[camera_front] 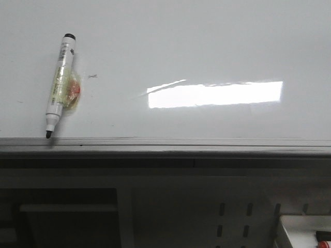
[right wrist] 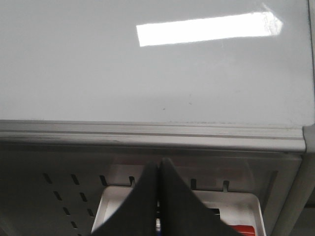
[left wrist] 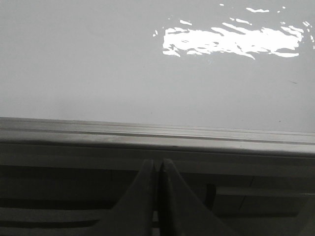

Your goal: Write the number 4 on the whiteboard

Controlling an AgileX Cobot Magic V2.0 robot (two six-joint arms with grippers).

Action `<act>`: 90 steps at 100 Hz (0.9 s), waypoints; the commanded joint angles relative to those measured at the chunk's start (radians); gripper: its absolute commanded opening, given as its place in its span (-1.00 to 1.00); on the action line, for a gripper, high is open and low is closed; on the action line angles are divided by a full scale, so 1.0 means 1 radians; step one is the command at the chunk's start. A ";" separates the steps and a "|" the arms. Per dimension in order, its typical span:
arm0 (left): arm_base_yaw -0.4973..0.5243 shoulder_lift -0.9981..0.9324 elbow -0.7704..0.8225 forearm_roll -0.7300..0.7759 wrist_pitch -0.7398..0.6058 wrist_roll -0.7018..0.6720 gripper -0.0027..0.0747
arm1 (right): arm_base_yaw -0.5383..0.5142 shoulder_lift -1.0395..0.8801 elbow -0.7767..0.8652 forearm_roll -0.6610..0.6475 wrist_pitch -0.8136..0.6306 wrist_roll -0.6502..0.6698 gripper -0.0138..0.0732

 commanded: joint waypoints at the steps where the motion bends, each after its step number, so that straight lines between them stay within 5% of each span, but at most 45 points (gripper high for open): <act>1: 0.002 -0.026 0.035 -0.001 -0.044 -0.005 -0.98 | -0.006 -0.015 0.018 -0.011 -0.017 -0.002 -0.83; 90: 0.002 -0.026 0.035 0.001 -0.058 -0.005 -0.98 | -0.006 -0.015 0.018 -0.011 -0.032 -0.002 -0.83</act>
